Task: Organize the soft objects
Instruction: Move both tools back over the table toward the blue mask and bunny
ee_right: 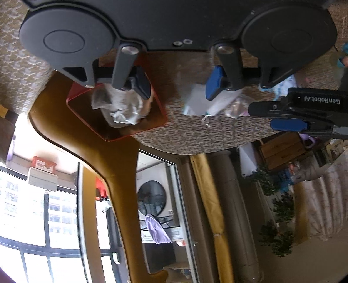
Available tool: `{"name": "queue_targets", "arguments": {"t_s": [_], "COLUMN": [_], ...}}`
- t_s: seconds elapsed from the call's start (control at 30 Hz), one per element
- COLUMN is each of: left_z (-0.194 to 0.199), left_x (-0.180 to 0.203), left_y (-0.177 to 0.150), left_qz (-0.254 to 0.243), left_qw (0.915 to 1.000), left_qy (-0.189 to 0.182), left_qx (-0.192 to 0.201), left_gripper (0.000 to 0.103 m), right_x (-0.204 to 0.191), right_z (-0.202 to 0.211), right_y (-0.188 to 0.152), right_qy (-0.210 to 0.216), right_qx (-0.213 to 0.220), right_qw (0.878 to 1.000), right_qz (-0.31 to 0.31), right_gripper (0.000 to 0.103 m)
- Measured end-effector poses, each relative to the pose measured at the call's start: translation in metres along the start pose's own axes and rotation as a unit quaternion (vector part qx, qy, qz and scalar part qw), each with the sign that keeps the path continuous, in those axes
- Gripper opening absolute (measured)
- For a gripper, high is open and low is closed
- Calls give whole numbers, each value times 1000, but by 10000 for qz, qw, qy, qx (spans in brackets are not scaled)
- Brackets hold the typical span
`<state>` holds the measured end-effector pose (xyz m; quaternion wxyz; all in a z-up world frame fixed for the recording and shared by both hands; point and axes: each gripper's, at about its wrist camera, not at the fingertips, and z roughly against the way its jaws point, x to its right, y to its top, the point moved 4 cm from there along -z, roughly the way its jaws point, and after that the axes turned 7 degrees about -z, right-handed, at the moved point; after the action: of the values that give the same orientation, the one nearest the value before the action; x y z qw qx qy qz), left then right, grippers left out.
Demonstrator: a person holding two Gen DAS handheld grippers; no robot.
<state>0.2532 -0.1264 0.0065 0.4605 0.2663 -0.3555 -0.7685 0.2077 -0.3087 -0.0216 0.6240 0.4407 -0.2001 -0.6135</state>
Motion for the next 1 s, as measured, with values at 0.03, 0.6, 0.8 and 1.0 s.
{"name": "queue_targets", "arguments": {"t_s": [0.03,0.6,0.8,1.0], "left_z": [6,58,61,49], "left_x": [-4,-77,-100,-107], "left_y": [-4,-82,-108,-129], "left_qz": [46,725,1083,1316], "left_qw": [10000,9964,9921,9893], "left_qy": [12,434,639,622], "left_qx": [25,76,33,-54], "left_gripper": [75,87,100,101], "right_x": [-5,-60,-67,-69], "right_z": [1,-12,-21,-30], "right_y": [-1,-35,-43,-49], "right_qy": [31,310,353,320], "right_qx": [9,-158,-196,-238], "right_qw": [10000,9991,9990,9987], "right_qz": [23,238,213,306], "right_gripper": [58,83,92,97]}}
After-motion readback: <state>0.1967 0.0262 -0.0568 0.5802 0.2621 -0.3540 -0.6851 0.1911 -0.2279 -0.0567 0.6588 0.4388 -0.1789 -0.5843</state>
